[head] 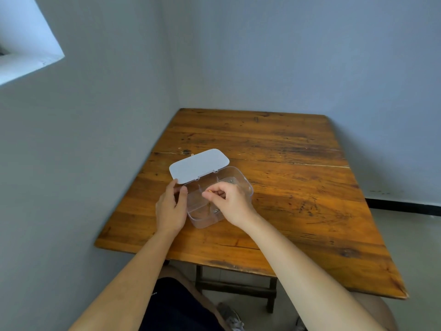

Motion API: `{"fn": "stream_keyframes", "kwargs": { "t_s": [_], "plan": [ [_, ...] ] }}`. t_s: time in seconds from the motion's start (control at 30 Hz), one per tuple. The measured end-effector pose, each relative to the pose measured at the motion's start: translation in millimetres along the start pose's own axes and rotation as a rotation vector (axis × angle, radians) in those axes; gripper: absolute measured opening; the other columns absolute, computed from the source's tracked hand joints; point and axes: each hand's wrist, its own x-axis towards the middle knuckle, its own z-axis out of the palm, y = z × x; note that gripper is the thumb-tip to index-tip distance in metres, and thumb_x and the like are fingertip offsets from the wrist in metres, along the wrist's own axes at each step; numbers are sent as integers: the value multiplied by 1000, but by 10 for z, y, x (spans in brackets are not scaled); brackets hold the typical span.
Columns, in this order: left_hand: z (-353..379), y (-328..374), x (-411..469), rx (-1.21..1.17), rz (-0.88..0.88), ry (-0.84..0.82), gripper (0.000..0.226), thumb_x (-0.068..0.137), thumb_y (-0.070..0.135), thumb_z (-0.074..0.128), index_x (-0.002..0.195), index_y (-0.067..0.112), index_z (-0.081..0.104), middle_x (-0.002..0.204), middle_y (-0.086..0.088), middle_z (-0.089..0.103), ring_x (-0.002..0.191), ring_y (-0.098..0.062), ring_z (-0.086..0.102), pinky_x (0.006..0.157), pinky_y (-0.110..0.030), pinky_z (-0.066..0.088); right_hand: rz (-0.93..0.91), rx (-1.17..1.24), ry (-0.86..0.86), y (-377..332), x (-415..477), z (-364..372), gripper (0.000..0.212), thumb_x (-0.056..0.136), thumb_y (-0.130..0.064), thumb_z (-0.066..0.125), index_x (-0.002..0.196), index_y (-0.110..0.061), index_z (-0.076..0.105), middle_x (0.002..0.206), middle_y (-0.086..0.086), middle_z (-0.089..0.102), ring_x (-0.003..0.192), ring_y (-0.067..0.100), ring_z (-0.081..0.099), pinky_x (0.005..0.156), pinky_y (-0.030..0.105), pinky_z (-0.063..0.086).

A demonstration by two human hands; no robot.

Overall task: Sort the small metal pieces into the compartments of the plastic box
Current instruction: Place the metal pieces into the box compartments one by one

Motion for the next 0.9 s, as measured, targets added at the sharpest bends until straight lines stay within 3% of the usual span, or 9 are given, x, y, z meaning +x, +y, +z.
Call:
{"fn": "stream_keyframes", "kwargs": {
  "t_s": [0.1,0.23,0.37,0.53,0.73,0.9],
  "plan": [
    [-44,31,10,9,26,20,57,99,55,41,146,23,44,148,-2,47,135,-23,46,109,-47,41,-17,58,110,-34,77,-142,24,89,-41,69,102,-23,75,86,-12,73,79,3,69,74,26,57],
    [-111,218,126,52,32,45,64,97,60,39,149,24,40,162,-2,24,148,-23,26,116,-48,30,-5,182,204,-116,261,-499,22,90,-33,71,104,-16,72,83,-5,74,72,7,73,65,27,59],
    [-25,506,401,139,94,29,65,96,65,36,149,27,40,162,-3,28,149,-25,24,119,-51,25,6,144,327,-74,479,-962,21,88,-34,74,100,-18,70,83,-5,73,70,5,73,60,22,56],
    [381,988,650,223,293,-168,70,94,67,38,150,25,39,162,-7,29,149,-29,24,118,-53,26,62,5,426,205,724,-1518,24,89,-37,71,103,-18,68,87,-5,73,75,7,72,73,32,61],
    [1040,1457,724,544,458,-393,75,92,73,32,151,27,37,163,-8,26,150,-30,22,120,-54,14,206,-102,491,715,945,-1923,28,88,-40,72,107,-19,70,97,-2,75,81,10,72,82,37,60],
    [1314,1573,715,825,477,-607,85,86,81,28,153,27,33,162,-6,29,147,-31,28,117,-55,22,398,-343,437,1161,853,-2032,32,87,-44,72,111,-23,72,112,-1,73,105,19,67,85,27,47]
  ]
}}
